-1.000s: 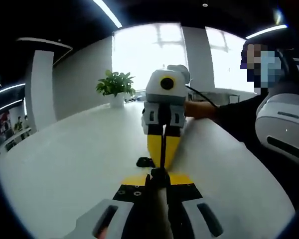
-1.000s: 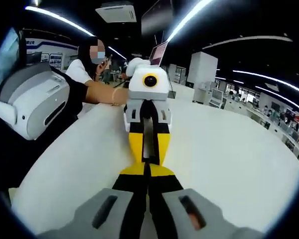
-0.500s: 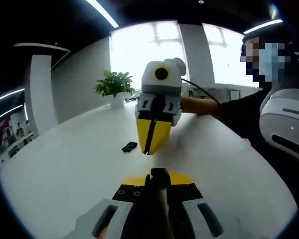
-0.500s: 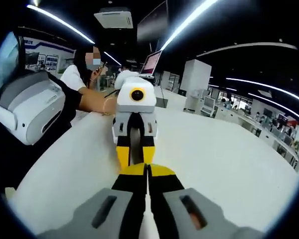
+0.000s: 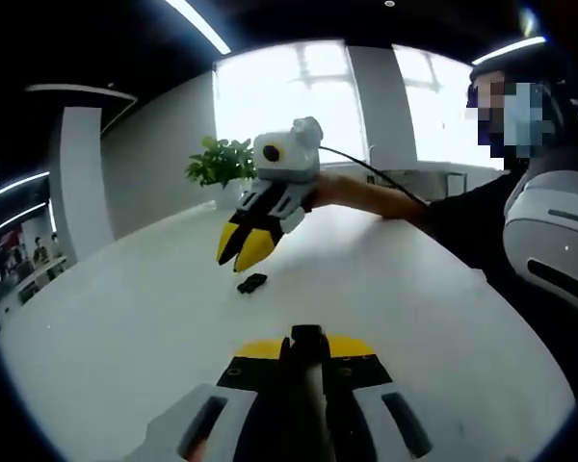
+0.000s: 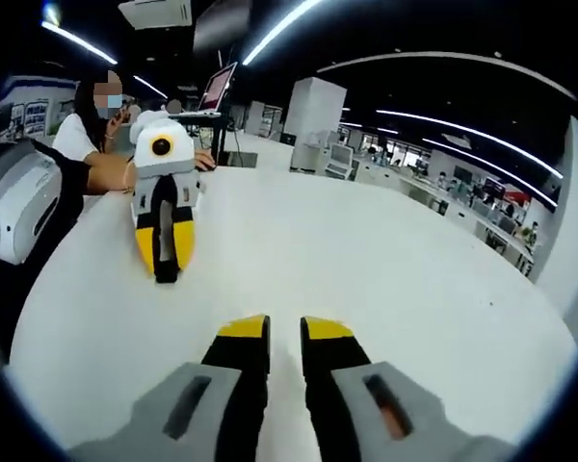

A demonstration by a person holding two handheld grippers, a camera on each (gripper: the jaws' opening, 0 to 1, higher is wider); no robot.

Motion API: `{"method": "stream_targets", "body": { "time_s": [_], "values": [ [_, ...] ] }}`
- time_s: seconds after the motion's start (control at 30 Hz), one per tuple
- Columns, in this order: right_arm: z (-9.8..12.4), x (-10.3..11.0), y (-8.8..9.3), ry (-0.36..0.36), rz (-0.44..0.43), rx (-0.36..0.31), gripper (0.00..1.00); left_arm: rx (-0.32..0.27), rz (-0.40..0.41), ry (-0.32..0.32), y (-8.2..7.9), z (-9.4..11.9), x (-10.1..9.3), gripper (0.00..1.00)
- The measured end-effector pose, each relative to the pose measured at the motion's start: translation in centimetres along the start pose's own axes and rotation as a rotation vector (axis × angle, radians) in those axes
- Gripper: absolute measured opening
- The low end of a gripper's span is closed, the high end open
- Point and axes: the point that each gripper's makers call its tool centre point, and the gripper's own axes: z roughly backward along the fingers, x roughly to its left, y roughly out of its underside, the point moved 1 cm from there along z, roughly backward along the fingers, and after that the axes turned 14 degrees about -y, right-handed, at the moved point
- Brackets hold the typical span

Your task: Snap the two parts of the plastic buckle together until the buckle closes and remains connected.

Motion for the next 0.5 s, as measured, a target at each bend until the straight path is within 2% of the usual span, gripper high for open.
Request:
{"method": "stream_targets", "body": {
  "time_s": [0.13, 0.27, 0.5],
  "values": [
    [0.3, 0.6, 0.0, -0.013, -0.022, 0.010, 0.17, 0.000, 0.003, 0.000, 0.0, 0.1, 0.0, 0.12],
    [0.2, 1.3, 0.7, -0.036, -0.049, 0.052, 0.18, -0.001, 0.013, 0.001, 0.1, 0.1, 0.1, 0.12],
    [0.2, 1.4, 1.4, -0.047, -0.092, 0.066, 0.18, -0.001, 0.014, -0.001, 0.1, 0.2, 0.1, 0.12]
  ]
}}
